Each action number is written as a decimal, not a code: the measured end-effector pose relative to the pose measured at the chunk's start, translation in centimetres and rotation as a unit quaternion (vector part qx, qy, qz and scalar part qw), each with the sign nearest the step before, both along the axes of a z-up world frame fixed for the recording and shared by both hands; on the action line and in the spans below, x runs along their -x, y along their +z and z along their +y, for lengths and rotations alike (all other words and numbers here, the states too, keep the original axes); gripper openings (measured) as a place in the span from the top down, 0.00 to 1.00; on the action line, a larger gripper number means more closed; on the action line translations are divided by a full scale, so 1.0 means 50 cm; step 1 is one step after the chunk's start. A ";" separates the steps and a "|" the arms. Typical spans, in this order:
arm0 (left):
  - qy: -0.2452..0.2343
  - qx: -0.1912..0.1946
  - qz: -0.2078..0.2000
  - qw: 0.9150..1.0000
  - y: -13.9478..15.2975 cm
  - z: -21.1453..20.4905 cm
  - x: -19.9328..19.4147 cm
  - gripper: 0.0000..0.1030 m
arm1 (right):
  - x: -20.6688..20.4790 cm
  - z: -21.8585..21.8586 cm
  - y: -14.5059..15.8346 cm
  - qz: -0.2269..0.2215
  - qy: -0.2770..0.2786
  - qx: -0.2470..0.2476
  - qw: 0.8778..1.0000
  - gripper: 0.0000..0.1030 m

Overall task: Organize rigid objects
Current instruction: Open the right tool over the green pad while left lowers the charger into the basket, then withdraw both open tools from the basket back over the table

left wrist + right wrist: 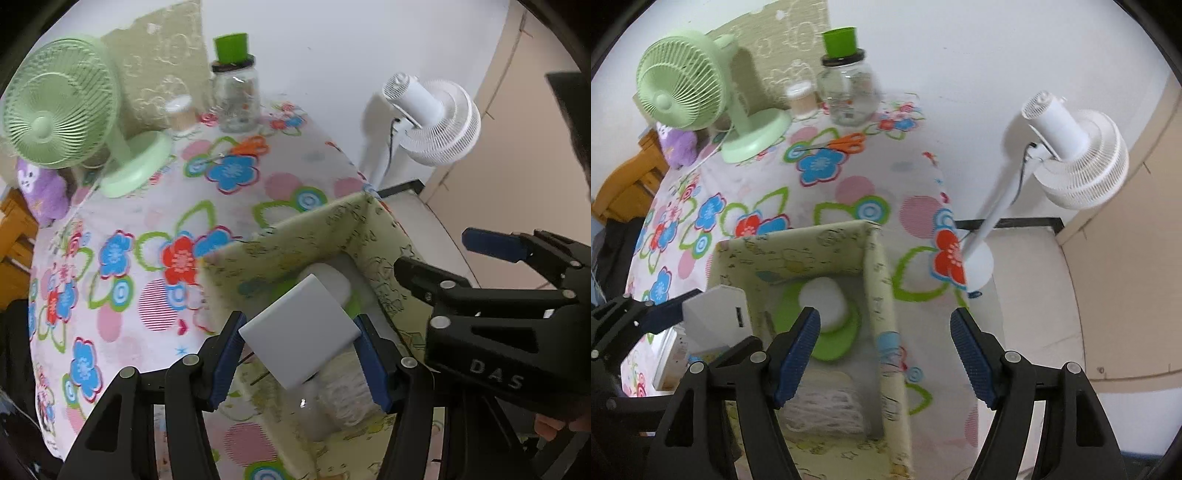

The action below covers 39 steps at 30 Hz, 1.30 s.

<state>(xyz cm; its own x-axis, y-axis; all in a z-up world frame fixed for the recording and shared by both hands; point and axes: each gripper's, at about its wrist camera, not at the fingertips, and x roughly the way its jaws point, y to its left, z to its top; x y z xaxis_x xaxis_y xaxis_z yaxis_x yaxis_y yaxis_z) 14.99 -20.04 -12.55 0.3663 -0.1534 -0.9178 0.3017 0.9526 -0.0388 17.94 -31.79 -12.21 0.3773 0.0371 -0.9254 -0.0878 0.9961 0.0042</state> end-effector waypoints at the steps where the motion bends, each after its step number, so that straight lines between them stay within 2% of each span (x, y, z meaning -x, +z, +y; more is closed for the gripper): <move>1: 0.000 -0.001 0.005 1.000 -0.010 -0.005 -0.004 0.41 | 0.002 -0.004 -0.002 0.001 -0.003 0.001 1.000 0.26; 9: 0.008 -0.010 0.042 0.999 -0.072 -0.018 -0.021 0.41 | 0.010 -0.035 -0.022 0.015 -0.018 0.001 1.000 0.26; 14: 0.009 -0.011 0.045 0.999 -0.084 -0.027 -0.028 0.40 | 0.012 -0.042 -0.035 0.024 -0.021 0.000 0.999 0.26; 18: 0.003 -0.007 0.050 0.999 -0.085 -0.034 -0.030 0.29 | 0.011 -0.042 -0.042 0.029 -0.022 -0.002 0.999 0.26; 21: -0.002 -0.015 0.041 0.999 -0.074 -0.038 -0.026 0.21 | 0.012 -0.041 -0.041 0.030 -0.022 -0.002 0.999 0.26; 28: 0.004 -0.024 0.002 1.000 -0.012 -0.015 -0.014 0.16 | 0.016 -0.032 -0.013 0.012 -0.017 -0.009 1.000 0.26; 39: 0.016 -0.007 -0.031 0.999 0.053 0.058 0.036 0.08 | 0.056 0.025 0.053 -0.028 0.003 0.002 1.000 0.26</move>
